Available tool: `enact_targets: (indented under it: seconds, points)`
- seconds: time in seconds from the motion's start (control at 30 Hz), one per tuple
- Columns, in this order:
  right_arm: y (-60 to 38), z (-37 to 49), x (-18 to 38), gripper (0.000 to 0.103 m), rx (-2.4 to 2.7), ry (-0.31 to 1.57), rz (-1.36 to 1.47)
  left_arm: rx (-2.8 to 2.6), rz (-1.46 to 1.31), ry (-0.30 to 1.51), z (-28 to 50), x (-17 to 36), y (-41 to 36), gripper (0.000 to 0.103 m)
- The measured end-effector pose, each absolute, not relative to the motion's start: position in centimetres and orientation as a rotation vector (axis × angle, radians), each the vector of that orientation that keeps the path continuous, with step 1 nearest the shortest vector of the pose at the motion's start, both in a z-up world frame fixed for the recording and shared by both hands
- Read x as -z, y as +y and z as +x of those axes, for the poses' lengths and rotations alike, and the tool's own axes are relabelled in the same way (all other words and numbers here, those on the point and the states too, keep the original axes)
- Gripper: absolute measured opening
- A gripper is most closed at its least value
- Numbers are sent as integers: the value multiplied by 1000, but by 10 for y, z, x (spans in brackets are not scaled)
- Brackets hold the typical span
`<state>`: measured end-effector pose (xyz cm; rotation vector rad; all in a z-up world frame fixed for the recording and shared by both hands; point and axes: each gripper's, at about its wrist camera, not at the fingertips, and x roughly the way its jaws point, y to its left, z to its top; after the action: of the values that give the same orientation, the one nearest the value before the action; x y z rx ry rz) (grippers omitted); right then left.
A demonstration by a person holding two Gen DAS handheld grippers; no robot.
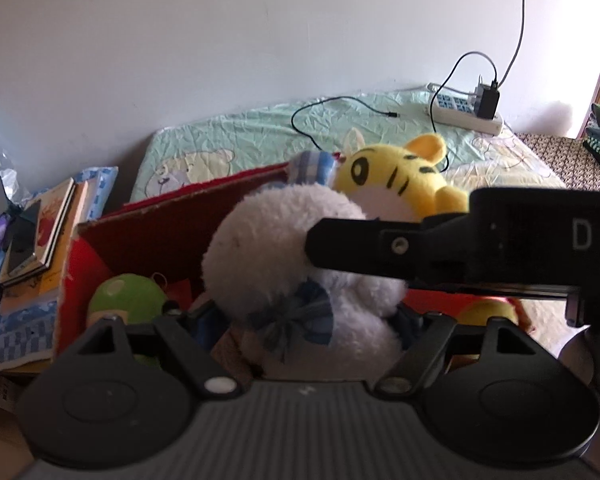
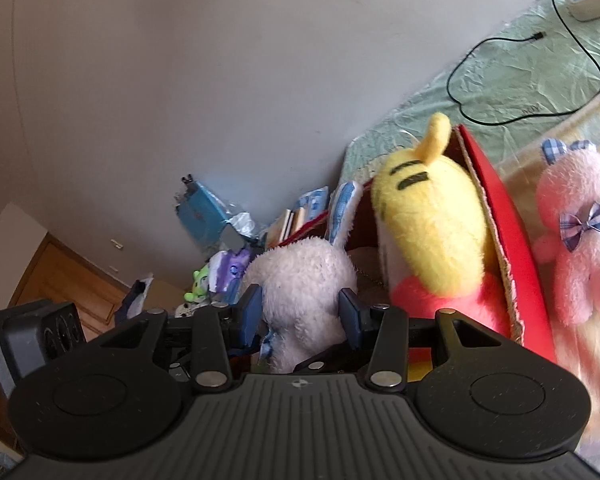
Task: Organize objects
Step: 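Lower the white rabbit into the red box and open the right gripper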
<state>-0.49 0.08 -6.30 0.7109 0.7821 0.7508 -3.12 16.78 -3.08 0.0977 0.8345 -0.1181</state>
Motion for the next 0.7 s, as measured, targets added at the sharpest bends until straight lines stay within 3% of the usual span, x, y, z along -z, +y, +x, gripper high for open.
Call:
enact_targets:
  seconds: [0.33, 0.7]
  points:
    - [3, -3, 73, 45, -682, 782, 673, 103, 100, 905, -15, 51, 169, 83]
    - [-2, -1, 72, 44, -685, 773, 678, 75, 83, 924, -9, 57, 171, 93]
